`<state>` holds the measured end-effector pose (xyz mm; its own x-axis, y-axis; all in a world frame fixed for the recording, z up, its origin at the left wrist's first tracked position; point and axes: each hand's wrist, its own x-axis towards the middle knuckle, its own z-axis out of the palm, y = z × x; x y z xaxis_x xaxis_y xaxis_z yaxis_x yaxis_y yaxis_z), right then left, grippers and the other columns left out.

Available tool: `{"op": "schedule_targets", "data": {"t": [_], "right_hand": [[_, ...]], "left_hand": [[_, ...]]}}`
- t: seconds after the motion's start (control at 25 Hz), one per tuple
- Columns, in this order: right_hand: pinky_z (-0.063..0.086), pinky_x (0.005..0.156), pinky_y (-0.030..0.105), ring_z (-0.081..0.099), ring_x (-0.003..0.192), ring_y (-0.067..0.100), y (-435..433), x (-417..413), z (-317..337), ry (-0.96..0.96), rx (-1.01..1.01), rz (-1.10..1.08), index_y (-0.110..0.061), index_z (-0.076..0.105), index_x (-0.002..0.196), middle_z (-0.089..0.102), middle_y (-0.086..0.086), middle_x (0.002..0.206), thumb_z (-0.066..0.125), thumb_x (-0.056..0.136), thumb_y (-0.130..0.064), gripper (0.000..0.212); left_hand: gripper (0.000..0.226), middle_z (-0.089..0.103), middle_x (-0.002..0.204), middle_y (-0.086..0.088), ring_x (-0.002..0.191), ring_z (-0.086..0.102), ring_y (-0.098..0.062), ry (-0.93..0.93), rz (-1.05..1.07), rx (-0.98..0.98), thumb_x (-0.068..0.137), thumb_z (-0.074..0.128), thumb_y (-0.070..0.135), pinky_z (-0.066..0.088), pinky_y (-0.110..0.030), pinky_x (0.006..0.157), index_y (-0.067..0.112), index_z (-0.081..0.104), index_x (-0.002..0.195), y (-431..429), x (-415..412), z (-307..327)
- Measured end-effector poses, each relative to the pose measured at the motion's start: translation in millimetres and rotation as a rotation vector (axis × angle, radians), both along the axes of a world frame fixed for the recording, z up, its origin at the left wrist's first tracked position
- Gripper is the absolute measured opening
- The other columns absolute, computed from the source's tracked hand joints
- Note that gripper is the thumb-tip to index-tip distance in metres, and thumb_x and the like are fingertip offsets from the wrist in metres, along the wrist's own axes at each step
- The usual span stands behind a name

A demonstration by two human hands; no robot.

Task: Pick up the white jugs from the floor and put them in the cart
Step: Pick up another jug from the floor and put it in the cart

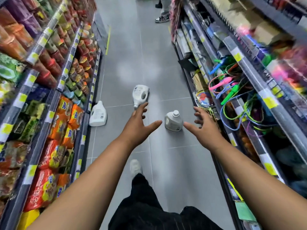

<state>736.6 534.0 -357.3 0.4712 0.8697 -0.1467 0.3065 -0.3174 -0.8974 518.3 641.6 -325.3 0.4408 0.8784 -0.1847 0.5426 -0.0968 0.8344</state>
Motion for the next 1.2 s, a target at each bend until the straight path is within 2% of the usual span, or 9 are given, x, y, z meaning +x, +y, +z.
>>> {"op": "schedule_targets", "data": {"t": [0.2, 0.4, 0.52, 0.64, 0.72, 0.84, 0.96, 1.08, 1.2], "right_hand": [[0.048, 0.093, 0.037, 0.054, 0.105, 0.020, 104.1, 23.4, -48.4, 0.039, -0.068, -0.172, -0.030, 0.041, 0.139, 0.048, 0.000, 0.126, 0.078, 0.076, -0.035, 0.073], [0.047, 0.095, 0.037, 0.055, 0.109, 0.024, 202.2, 38.9, -115.2, 0.079, -0.128, -0.396, -0.030, 0.036, 0.143, 0.045, 0.002, 0.129, 0.076, 0.080, -0.037, 0.075], [0.048, 0.093, 0.038, 0.057, 0.107, 0.024, 243.3, 50.7, -180.8, 0.072, -0.171, -0.498, -0.034, 0.026, 0.147, 0.039, 0.003, 0.133, 0.078, 0.076, -0.038, 0.088], [0.045, 0.091, 0.031, 0.056, 0.109, 0.024, 275.1, 70.9, -262.8, 0.037, -0.187, -0.556, -0.033, 0.021, 0.149, 0.034, 0.007, 0.140, 0.080, 0.075, -0.035, 0.094], [0.043, 0.089, 0.029, 0.055, 0.109, 0.021, 289.4, 85.2, -320.4, 0.028, -0.222, -0.549, -0.033, 0.021, 0.149, 0.034, 0.006, 0.143, 0.079, 0.076, -0.036, 0.093], [0.045, 0.090, 0.033, 0.054, 0.107, 0.017, 298.2, 109.3, -408.3, -0.046, -0.247, -0.505, -0.035, 0.023, 0.147, 0.038, 0.003, 0.140, 0.078, 0.075, -0.038, 0.091], [0.041, 0.086, 0.022, 0.051, 0.112, 0.017, 308.3, 130.7, -492.8, -0.067, -0.286, -0.402, -0.038, 0.025, 0.147, 0.041, 0.004, 0.138, 0.077, 0.077, -0.037, 0.087], [0.033, 0.091, 0.022, 0.047, 0.121, 0.014, 322.9, 143.5, -548.7, -0.102, -0.260, -0.339, -0.043, 0.020, 0.148, 0.042, 0.004, 0.138, 0.073, 0.080, -0.040, 0.086], [0.033, 0.092, 0.022, 0.047, 0.121, 0.013, 328.2, 151.4, -594.8, -0.136, -0.227, -0.299, -0.053, 0.019, 0.144, 0.039, 0.003, 0.141, 0.073, 0.077, -0.045, 0.086]], "left_hand": [[0.063, 0.051, 0.134, 0.006, 0.113, 0.056, -0.011, -0.107, 0.002, -0.102, 0.092, 0.064, 0.035, 0.047, -0.031, 0.094, 0.029, 0.033, 0.147, 126.7, 43.4, -39.7], [0.068, 0.050, 0.138, 0.003, 0.118, 0.055, -0.016, 0.020, -0.210, -0.133, 0.089, 0.064, 0.045, 0.045, -0.038, 0.104, 0.029, 0.031, 0.147, 254.8, 76.5, -109.8], [0.072, 0.047, 0.141, 0.004, 0.120, 0.051, -0.012, 0.128, -0.350, -0.125, 0.088, 0.066, 0.046, 0.042, -0.034, 0.105, 0.032, 0.030, 0.148, 305.5, 99.7, -172.2], [0.073, 0.045, 0.142, 0.001, 0.123, 0.049, -0.014, 0.157, -0.422, -0.134, 0.087, 0.066, 0.048, 0.043, -0.040, 0.106, 0.030, 0.030, 0.148, 338.8, 131.4, -249.7], [0.075, 0.043, 0.144, 0.000, 0.129, 0.046, -0.014, 0.185, -0.444, -0.139, 0.088, 0.065, 0.049, 0.042, -0.040, 0.107, 0.028, 0.028, 0.149, 352.2, 147.1, -305.9], [0.077, 0.042, 0.145, 0.004, 0.129, 0.045, -0.011, 0.182, -0.437, -0.180, 0.085, 0.066, 0.051, 0.042, -0.038, 0.107, 0.033, 0.027, 0.149, 361.3, 171.3, -385.9], [0.078, 0.041, 0.145, 0.005, 0.127, 0.046, -0.011, 0.156, -0.427, -0.222, 0.084, 0.068, 0.052, 0.042, -0.035, 0.107, 0.036, 0.027, 0.148, 372.9, 194.1, -471.5], [0.080, 0.040, 0.146, 0.005, 0.129, 0.044, -0.010, 0.142, -0.414, -0.246, 0.083, 0.070, 0.052, 0.040, -0.036, 0.109, 0.038, 0.027, 0.148, 382.3, 205.4, -545.3], [0.085, 0.037, 0.150, 0.001, 0.136, 0.039, -0.013, 0.166, -0.423, -0.282, 0.077, 0.065, 0.050, 0.038, -0.040, 0.112, 0.035, 0.024, 0.150, 379.7, 221.8, -620.1]]}}
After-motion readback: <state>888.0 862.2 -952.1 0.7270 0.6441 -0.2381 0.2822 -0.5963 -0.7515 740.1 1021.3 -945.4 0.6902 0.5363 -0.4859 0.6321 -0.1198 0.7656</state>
